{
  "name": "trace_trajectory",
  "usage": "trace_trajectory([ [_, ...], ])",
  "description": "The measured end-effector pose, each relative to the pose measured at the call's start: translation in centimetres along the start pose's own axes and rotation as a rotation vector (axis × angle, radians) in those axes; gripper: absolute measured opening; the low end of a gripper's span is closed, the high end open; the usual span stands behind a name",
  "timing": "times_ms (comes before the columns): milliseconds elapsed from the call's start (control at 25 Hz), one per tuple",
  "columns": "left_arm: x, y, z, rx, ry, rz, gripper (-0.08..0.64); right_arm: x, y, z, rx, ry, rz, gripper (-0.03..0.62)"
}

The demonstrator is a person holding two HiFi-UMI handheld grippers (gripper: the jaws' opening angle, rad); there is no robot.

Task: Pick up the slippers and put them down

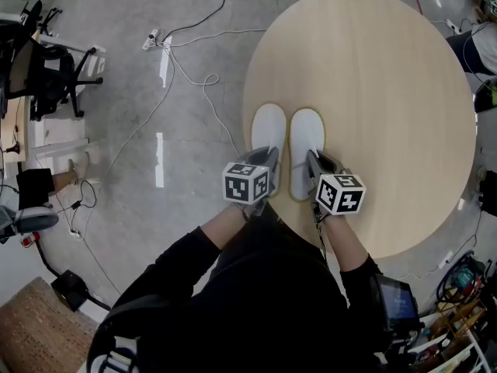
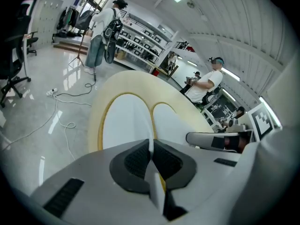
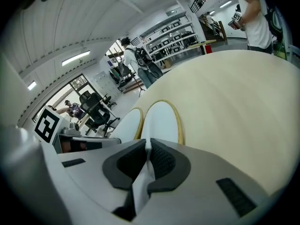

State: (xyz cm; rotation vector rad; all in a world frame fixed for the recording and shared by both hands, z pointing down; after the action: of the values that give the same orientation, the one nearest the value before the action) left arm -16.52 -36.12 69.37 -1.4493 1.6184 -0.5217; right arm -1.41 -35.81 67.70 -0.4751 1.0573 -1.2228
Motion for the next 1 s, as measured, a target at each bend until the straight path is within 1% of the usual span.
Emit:
trace_trajectory([
  [80, 0.0, 0.7, 0.7, -0.019, -0.021, 0.006, 0.031, -0.2, 1.0, -0.5, 0.004, -0.012, 0.015, 0.028],
  [240, 0.6, 0.7, 2.1, -0.050, -0.038, 0.024, 0.031, -0.3, 2.7, 0.3, 0.002, -0.056, 0.065, 0.028],
  [360, 0.9, 1.7, 4.0, -0.087, -0.049, 0.040, 0.032, -0.6, 5.3, 0.5, -0.019, -0.084, 0.110, 0.028],
  [440, 1.0, 2.3, 5.3, -0.117, -0.062, 0.045, 0.032, -1.0, 7.0, 0.5, -0.048, -0.098, 0.141, 0.028],
  [680, 0.9, 3.0, 8.8, -0.233, -0.095, 0.026, 0.032, -2.6, 12.1, 0.7, -0.132, -0.152, 0.249, 0.028],
  [880, 1.3, 3.4, 12.7, -0.365, -0.137, 0.011, 0.032, -3.3, 17.2, 1.1, -0.193, -0.187, 0.337, 0.028],
  [1000, 1.2, 3.3, 14.9, -0.411, -0.163, 0.010, 0.032, -4.2, 20.0, 1.7, -0.221, -0.197, 0.379, 0.028],
])
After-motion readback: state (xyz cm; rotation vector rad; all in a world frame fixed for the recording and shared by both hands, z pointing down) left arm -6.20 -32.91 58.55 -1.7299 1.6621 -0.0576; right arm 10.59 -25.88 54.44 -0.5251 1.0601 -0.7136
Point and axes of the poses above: the fingertips, and each gripper's own axes: y backward along the fingers, z to its right, x out of its top, the point moved 5 cm from there along y, backward along the fingers, and after that the axes turned 13 degrees about -z, right-handed, at the moved point
